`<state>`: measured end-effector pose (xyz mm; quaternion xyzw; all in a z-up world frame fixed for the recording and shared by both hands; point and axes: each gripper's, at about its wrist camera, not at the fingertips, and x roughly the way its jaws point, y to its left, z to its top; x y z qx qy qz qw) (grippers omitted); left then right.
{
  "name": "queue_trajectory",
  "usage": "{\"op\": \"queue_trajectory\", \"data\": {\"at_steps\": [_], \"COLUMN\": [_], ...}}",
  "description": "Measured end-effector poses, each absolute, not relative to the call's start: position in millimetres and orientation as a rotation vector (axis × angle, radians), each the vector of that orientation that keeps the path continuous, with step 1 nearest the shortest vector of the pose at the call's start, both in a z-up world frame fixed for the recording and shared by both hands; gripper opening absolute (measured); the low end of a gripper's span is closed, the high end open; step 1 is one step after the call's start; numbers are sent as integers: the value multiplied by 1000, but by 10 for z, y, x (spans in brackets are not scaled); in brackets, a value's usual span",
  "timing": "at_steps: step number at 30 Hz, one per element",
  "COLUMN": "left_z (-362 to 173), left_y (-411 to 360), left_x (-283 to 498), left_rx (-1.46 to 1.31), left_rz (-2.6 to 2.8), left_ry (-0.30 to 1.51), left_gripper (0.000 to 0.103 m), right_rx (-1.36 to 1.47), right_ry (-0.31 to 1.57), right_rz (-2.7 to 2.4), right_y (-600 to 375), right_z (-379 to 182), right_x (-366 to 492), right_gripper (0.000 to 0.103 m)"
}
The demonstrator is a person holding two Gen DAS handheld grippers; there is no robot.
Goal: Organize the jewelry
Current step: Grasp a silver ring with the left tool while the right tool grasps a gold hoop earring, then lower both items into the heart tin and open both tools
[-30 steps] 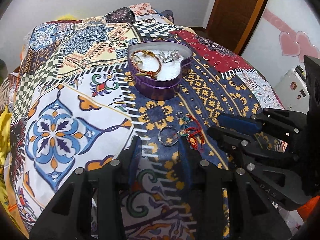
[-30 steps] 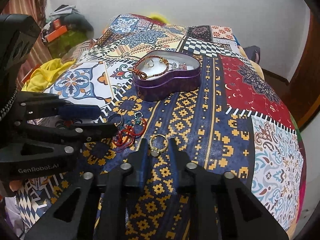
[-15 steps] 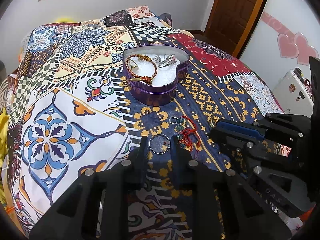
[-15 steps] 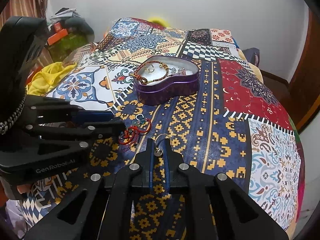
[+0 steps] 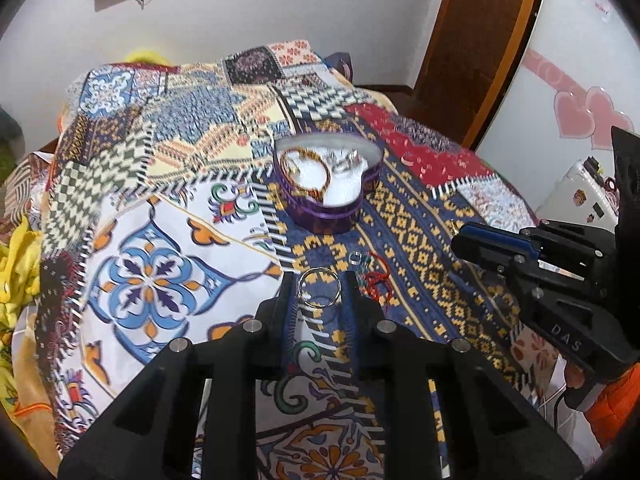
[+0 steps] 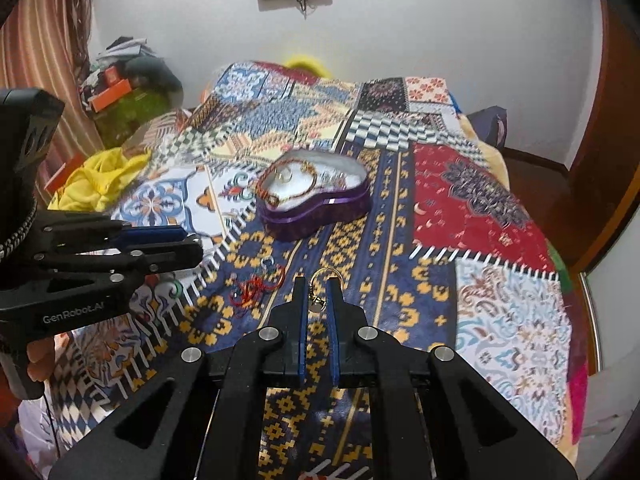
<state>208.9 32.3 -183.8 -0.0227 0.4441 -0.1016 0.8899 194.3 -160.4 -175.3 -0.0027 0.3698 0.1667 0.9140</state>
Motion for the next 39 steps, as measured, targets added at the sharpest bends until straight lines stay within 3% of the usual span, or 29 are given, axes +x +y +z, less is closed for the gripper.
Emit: {"op": "queue_trajectory", "data": {"at_steps": [18, 39], "left_z": [-1342, -1657], "left_y": [394, 361], "left_x": [2228, 2869], "left_rx": [-61, -86], "left_rz": [-180, -238], "left_ry": [788, 867], "left_gripper": [21, 21], "right_rx": [54, 46], "right_ry": [614, 689], "right_rz": [342, 398], "right_y": [-1674, -1536], "right_z": [-1265, -1516], "right_x": [2094, 2711], "right_gripper": [8, 8]}}
